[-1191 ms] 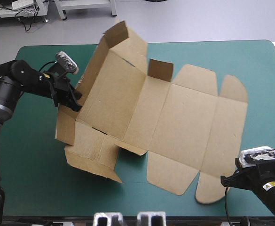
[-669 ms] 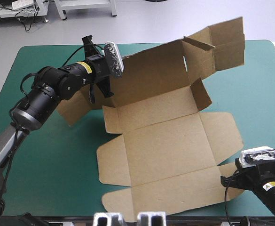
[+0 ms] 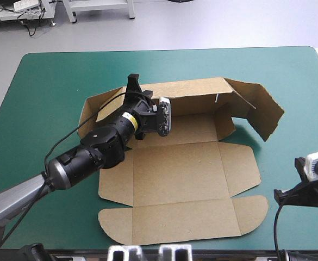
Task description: Fold the box
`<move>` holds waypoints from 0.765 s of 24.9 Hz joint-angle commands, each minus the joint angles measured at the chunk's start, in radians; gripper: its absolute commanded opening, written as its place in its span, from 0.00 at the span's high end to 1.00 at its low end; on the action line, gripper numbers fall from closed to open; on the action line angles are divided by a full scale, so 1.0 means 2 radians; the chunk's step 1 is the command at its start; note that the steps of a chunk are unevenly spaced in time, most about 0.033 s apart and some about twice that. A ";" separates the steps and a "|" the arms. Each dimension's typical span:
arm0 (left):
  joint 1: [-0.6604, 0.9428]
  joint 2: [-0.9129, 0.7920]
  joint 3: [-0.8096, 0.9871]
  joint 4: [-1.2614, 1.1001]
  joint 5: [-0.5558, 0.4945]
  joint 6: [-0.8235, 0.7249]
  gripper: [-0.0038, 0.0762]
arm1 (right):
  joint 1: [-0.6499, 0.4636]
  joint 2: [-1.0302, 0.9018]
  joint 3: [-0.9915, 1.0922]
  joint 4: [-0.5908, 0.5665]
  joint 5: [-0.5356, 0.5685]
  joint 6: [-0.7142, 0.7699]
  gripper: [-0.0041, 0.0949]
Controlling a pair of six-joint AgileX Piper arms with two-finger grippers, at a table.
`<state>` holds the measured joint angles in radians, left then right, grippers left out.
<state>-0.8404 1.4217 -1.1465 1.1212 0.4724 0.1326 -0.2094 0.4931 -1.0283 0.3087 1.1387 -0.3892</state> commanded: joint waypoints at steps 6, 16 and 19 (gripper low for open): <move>-0.008 -0.027 0.055 0.187 -0.020 -0.183 0.97 | -0.003 0.242 -0.206 0.102 -0.017 -0.009 0.98; -0.008 -0.026 0.055 0.223 -0.019 -0.184 0.97 | -0.003 0.546 -0.395 0.209 0.028 -0.062 0.98; -0.008 -0.026 0.055 0.226 -0.019 -0.184 0.97 | -0.001 0.629 -0.469 0.214 0.059 -0.046 0.98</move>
<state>-0.8496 1.4091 -1.0111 1.5263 0.4319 -0.2236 -0.2094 1.6727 -1.8361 0.6720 1.2297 -0.4932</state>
